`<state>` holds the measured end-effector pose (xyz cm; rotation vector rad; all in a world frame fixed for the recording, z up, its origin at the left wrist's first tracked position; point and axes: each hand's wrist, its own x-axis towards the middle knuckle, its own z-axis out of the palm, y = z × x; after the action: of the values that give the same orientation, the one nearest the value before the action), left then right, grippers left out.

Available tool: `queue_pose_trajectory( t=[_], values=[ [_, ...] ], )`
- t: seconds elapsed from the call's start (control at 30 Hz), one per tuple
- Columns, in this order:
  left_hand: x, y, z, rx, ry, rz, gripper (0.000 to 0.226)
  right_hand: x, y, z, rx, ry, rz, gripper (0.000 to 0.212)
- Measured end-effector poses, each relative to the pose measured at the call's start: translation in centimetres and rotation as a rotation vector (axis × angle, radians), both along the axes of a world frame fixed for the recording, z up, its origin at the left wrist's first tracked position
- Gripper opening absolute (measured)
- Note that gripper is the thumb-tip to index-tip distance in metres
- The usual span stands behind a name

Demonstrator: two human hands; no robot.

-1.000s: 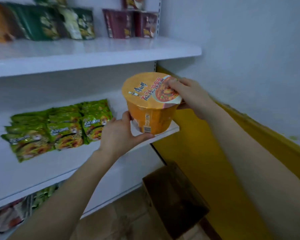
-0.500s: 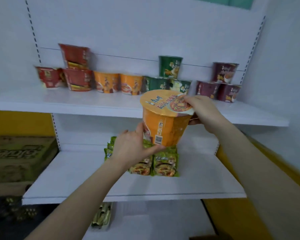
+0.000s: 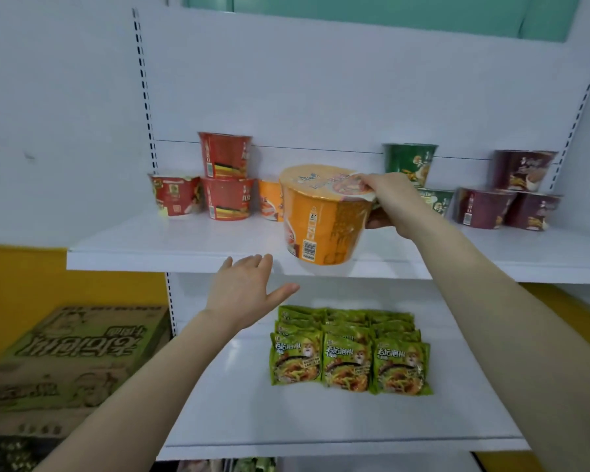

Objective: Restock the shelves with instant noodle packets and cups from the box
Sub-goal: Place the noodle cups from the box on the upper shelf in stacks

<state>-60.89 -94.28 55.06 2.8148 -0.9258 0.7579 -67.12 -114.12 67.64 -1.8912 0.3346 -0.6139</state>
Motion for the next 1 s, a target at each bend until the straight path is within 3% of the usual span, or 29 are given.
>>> queue_pose_trajectory(
  t=[0.13,0.3,0.53,0.7,0.87,1.0],
  values=[
    [2.7,-1.0,0.6,0.037,0.026,-0.020,0.104,3.0,0.1,1.0,0.016,-0.003,-0.054,0.018],
    [5.5,-3.9,1.3,0.055,0.036,-0.049,0.068,6.5,-1.4,1.9,-0.043,0.001,-0.093,0.025],
    [8.9,-8.5,2.9,0.057,0.024,-0.055,0.061,11.6,-5.4,4.0,-0.023,-0.012,-0.099,0.016],
    [11.8,-11.0,3.3,0.041,0.046,-0.027,0.059,15.6,-8.3,5.7,-0.009,-0.033,-0.090,0.030],
    [14.0,-12.8,3.7,0.053,0.114,0.012,0.057,19.7,-9.5,6.7,-0.059,-0.024,-0.080,0.020],
    [15.4,-13.8,3.6,0.085,0.177,0.024,0.057,23.0,-10.0,7.0,-0.086,-0.023,-0.057,0.026]
  ],
)
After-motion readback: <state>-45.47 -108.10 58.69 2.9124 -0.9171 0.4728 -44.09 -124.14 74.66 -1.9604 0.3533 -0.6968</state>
